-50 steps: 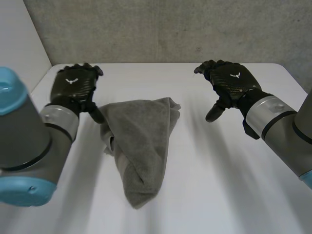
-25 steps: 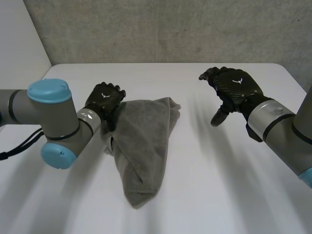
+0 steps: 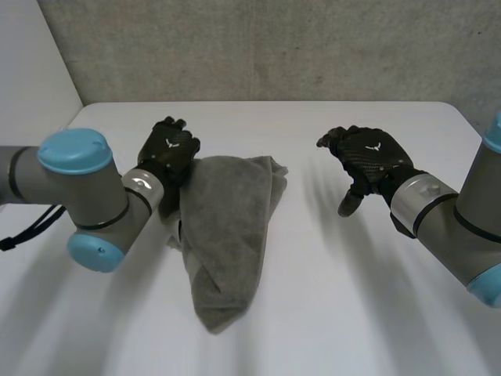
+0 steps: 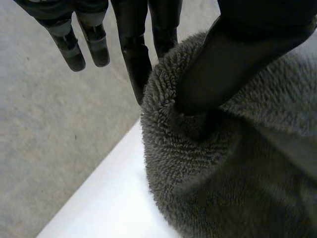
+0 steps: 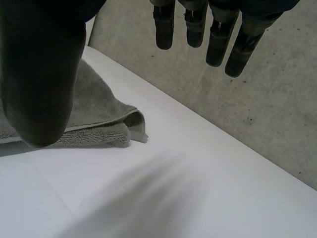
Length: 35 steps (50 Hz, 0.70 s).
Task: Fold the towel.
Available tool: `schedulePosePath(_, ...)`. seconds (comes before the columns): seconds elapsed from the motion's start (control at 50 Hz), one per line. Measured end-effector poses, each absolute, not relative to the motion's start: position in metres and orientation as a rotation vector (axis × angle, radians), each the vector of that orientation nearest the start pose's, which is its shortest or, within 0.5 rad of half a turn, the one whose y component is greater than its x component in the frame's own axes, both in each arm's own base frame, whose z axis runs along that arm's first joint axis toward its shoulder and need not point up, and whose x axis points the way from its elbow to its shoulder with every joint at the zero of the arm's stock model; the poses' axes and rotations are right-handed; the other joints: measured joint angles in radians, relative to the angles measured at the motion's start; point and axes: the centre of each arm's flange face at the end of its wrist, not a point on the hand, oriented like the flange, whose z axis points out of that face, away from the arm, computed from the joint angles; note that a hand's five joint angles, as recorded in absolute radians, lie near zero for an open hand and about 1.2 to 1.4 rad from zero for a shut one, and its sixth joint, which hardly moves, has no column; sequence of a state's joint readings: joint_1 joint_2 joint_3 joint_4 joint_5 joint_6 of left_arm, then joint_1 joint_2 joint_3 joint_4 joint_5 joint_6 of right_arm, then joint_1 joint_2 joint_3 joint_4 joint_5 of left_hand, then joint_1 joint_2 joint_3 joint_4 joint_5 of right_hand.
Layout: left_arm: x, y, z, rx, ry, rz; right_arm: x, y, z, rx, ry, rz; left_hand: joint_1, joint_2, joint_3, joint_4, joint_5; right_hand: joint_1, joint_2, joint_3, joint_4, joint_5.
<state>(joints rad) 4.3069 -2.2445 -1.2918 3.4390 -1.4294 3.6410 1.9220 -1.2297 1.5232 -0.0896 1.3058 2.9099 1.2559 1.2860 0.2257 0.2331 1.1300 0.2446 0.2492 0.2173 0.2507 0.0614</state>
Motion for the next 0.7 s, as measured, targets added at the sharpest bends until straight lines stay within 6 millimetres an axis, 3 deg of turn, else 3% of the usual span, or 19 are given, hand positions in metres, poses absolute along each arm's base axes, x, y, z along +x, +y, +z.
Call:
schedulePosePath(0.26,-0.308,-0.274,0.265,0.968,2.045,-2.401,0.265,-0.276,0.237,-0.858,2.036,-1.829,0.000,0.000,0.000,0.000,-0.001,0.000,0.000,0.000,0.000,0.000)
schedulePosePath(0.4,-0.329,-0.228,0.313,0.954,1.995,-2.557,0.257,-0.278,0.252,-0.828,2.032,-1.879,0.006,0.009,0.000,0.000,-0.001,0.000,0.000,0.000,0.000,0.000)
schedulePosePath(0.54,-0.361,-0.194,0.323,1.024,1.987,-2.648,0.240,-0.289,0.266,-0.775,2.040,-1.952,0.006,0.009,0.000,0.000,-0.001,0.000,0.000,0.000,0.000,0.000)
schedulePosePath(0.7,-0.398,-0.179,0.293,1.116,2.048,-2.606,0.216,-0.305,0.282,-0.700,2.068,-2.029,0.006,0.009,0.000,0.000,0.003,0.000,0.000,0.000,0.000,0.000)
